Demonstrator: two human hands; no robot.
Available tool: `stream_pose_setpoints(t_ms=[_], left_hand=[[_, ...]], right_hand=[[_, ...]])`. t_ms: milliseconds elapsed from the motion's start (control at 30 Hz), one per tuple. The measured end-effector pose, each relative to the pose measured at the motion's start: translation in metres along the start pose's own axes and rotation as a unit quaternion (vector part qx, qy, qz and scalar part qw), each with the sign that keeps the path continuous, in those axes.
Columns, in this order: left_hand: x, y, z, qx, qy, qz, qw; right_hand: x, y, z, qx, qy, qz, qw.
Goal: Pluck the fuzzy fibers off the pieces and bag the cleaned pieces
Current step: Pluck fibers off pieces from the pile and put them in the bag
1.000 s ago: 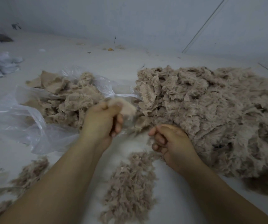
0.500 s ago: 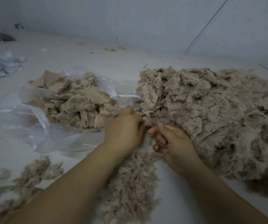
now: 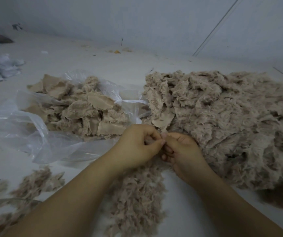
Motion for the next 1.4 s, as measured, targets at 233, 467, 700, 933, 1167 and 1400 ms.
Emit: stream_pose_setpoints(t_ms=[233, 467, 700, 933, 1167, 1400], left_hand=[[-0.015, -0.017, -0.005, -0.125, 0.073, 0.172, 0.974], [0.016, -0.022, -0.008, -0.206, 0.036, 0.233, 0.950], [0.003, -0.028, -0.019, -0.180, 0.150, 0.213, 0.949], [-0.010, -0.024, -0.018, -0.104, 0.131, 0.045, 0.985], [-0.003, -0.018, -0.001, -0.113, -0.042, 0.189, 0.975], [-0.009, -0.024, -0.005, -0.103, 0.008, 0.207, 0.973]], right_hand=[[-0.002, -0.001, 0.002, 0.021, 0.011, -0.043, 0.999], [0.004, -0.005, 0.006, 0.012, -0.023, 0.032, 0.999], [0.004, -0.004, 0.007, 0.017, -0.045, 0.006, 0.999], [-0.002, 0.002, 0.000, 0.017, -0.026, -0.056, 0.998], [-0.002, -0.003, 0.002, 0.017, -0.026, -0.135, 0.990], [-0.006, -0.004, 0.003, 0.057, 0.034, -0.169, 0.983]])
Point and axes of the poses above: each hand's wrist, its own z-axis away from the middle knuckle, its own x-axis out of the palm, y = z × x, the point moved 6 cm from there along -z, towards the middle knuckle, and after that the axes turned 3 degrees about z, right-handed, at the moved point
